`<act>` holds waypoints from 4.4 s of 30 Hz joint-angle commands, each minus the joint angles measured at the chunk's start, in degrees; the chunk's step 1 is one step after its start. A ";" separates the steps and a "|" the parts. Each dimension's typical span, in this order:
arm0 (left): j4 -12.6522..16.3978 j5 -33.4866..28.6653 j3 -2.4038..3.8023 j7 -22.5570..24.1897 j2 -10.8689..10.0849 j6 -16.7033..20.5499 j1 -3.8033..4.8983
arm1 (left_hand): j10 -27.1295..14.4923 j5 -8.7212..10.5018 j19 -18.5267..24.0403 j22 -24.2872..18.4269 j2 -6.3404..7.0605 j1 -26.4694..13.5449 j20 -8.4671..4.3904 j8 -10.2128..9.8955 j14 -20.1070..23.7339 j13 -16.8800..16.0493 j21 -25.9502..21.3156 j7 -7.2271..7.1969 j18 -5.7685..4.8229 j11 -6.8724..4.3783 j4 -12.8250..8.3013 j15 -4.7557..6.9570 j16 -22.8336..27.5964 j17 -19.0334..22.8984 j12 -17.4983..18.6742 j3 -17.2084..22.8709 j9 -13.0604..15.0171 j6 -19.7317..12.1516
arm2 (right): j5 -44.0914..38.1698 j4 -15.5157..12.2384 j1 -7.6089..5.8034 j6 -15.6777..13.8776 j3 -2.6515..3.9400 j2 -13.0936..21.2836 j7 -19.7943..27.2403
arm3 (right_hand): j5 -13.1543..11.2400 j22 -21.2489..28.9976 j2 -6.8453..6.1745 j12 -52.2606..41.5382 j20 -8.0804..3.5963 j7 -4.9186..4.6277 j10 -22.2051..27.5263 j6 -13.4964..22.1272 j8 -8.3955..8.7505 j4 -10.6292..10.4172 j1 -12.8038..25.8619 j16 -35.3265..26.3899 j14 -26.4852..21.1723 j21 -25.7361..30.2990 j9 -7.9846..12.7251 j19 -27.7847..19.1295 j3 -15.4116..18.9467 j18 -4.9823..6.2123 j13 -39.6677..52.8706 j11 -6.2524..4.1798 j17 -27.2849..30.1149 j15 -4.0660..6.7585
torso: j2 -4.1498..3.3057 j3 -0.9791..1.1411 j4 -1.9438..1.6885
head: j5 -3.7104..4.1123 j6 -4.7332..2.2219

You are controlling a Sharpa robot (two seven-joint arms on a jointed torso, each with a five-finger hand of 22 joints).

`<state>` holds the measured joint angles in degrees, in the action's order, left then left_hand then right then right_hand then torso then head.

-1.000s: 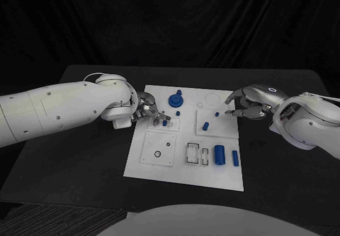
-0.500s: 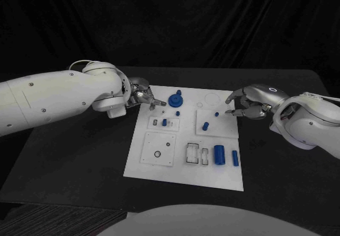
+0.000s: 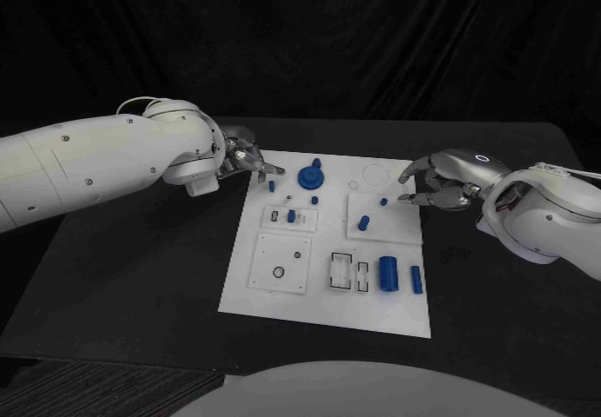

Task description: Assemble the parts on the task board

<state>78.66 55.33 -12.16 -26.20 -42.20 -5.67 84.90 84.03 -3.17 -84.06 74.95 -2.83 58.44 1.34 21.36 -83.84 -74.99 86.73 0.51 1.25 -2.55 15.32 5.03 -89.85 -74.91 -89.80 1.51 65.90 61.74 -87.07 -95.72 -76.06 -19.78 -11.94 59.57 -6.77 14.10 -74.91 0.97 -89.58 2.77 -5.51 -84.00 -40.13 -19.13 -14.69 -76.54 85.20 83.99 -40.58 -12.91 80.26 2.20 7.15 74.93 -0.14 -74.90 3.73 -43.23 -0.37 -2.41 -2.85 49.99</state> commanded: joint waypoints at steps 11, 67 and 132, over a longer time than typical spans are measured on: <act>-4.29 0.20 0.05 2.18 2.23 -0.52 0.04 | 5.97 0.16 -3.65 13.01 -0.02 0.96 -0.21 -0.67 -6.16 -15.01 0.13 -0.02 -0.26 -0.36 -0.30 0.34 -0.15 -15.09 -0.20 -0.26 -0.32 0.36 | -0.09 0.12 0.18 0.16 0.02 -0.11 -0.83 | 0.24 -3.80 0.03 0.33 0.02 -0.11 -4.85 -0.40 0.40 0.12 -0.19 -0.20 4.46 0.21 0.07 -0.50 0.18 0.50 13.66 0.30 -10.16 -0.25 | 0.15 -0.13 0.07 | -0.03 0.01; -8.15 0.20 0.03 2.04 5.01 -6.65 -1.77 | 5.97 0.04 -3.03 12.71 -0.87 2.88 1.11 -8.61 -6.16 -15.01 -0.80 1.76 -0.02 1.24 -0.39 -1.10 -0.15 -15.09 -0.20 -1.67 -7.54 -0.29 | -0.09 0.41 0.68 -0.03 0.02 -0.41 -0.63 | 0.51 -3.75 0.14 0.40 0.02 -0.10 -4.76 -0.48 0.50 0.03 -0.17 -0.26 4.45 0.51 0.16 -0.52 0.30 0.53 13.55 0.28 -10.10 -0.25 | 0.13 0.00 0.07 | -0.02 0.01; -8.49 0.20 0.03 2.73 5.15 -7.70 -2.00 | 5.97 -13.35 -2.77 12.87 -1.69 9.59 1.32 -10.29 -6.16 -15.01 -1.36 1.72 0.08 1.26 -6.98 -1.21 -0.15 -15.09 -0.20 3.63 -8.55 -1.92 | -0.09 0.70 0.96 0.78 0.02 -0.59 -1.07 | 3.51 -3.55 0.61 0.62 0.05 -0.17 -4.45 -0.86 0.95 0.59 -1.44 -0.67 4.31 1.92 0.60 -0.62 0.11 0.65 13.18 0.32 -9.75 -0.29 | 0.12 -0.02 -0.02 | -0.02 0.01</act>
<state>70.13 55.57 -12.15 -24.30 -37.07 -12.67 83.05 83.93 -16.56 -83.86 74.91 -4.46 67.64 2.38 11.31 -83.94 -74.99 85.76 2.15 1.25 -1.62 8.40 4.09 -89.85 -74.94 -89.80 5.12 57.38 60.28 -87.06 -95.03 -75.25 -19.41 -11.94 58.98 -6.82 17.39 -74.91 1.57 -89.12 2.98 -5.72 -83.99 -40.75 -18.35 -14.46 -77.46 84.74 83.99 -38.92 -12.38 80.05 2.29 7.15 74.92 -0.13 -74.90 3.73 -43.12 -0.37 -2.41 -2.85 49.99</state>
